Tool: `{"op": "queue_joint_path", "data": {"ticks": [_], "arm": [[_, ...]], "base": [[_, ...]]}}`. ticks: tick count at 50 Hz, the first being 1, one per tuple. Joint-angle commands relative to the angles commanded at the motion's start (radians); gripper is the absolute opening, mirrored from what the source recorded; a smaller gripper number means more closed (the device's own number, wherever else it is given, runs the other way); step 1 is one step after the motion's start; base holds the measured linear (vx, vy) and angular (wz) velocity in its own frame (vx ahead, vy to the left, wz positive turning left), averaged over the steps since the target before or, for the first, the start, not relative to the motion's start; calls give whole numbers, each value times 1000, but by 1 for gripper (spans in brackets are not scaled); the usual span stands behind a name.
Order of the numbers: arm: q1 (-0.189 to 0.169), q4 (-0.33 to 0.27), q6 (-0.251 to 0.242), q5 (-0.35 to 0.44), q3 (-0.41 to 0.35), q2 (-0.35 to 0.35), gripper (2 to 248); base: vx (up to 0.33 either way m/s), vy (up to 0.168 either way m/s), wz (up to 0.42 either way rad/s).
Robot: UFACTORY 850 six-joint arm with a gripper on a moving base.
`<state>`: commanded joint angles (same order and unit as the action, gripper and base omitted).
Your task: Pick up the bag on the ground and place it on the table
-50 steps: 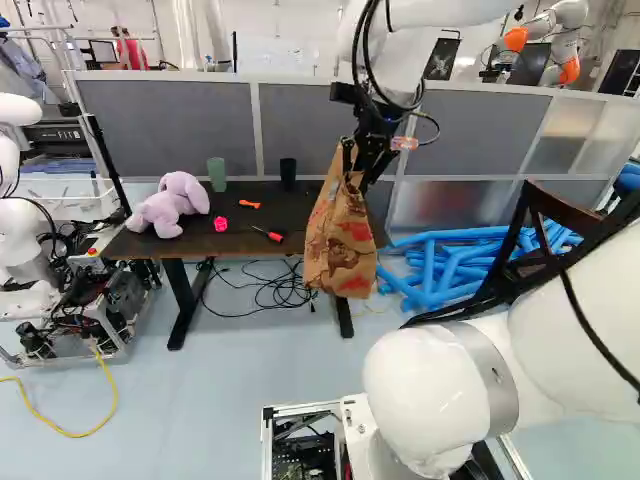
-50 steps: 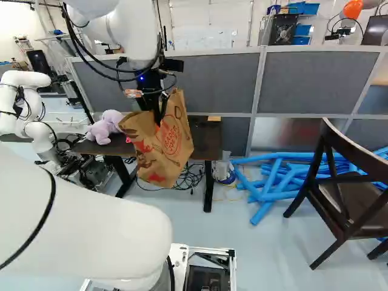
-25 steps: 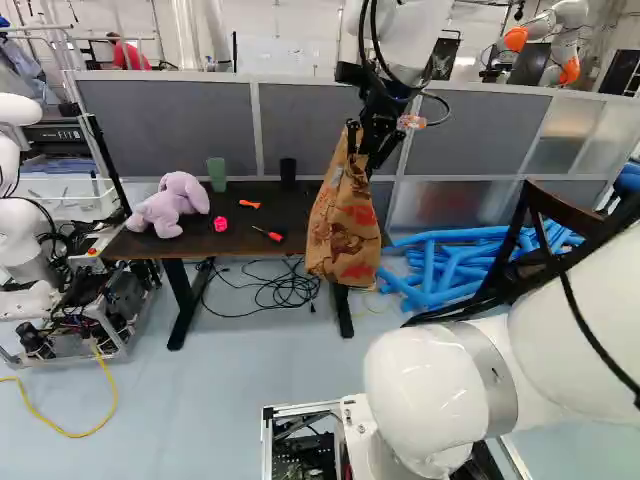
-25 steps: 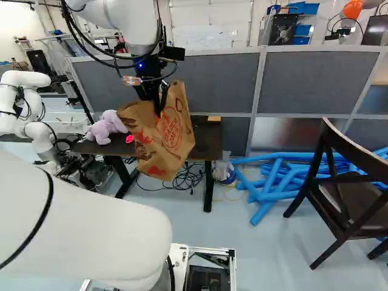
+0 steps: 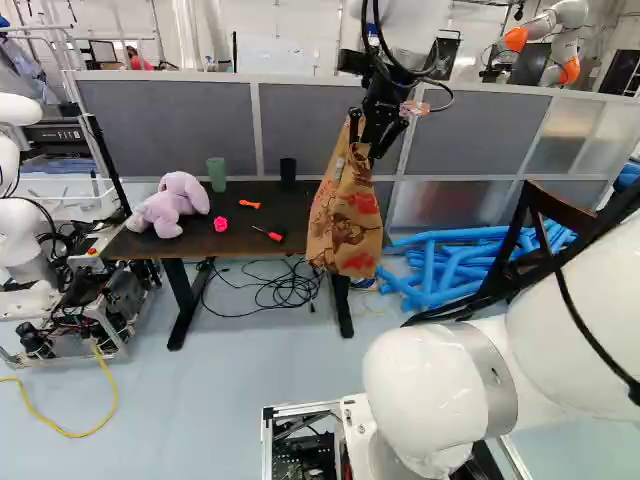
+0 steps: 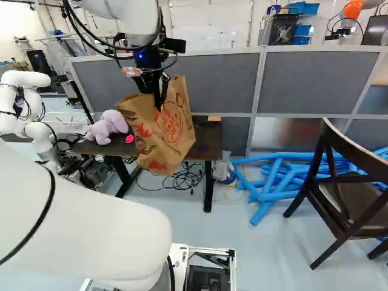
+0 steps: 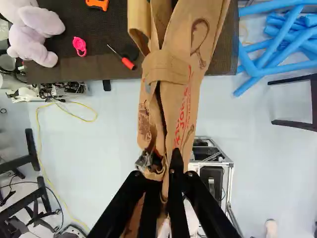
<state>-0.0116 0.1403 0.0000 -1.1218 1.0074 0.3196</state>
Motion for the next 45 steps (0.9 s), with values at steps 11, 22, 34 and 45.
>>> {"op": "queue_joint_path", "data": {"ticks": [11, 22, 34, 45], "arm": [[0, 0, 0, 0, 0, 0, 23], [0, 0, 0, 0, 0, 0, 23], [0, 0, 0, 0, 0, 0, 23], [0, 0, 0, 0, 0, 0, 23]], "base": [[33, 1, -1], [99, -3, 7], [114, -29, -1], [116, -30, -3]]}}
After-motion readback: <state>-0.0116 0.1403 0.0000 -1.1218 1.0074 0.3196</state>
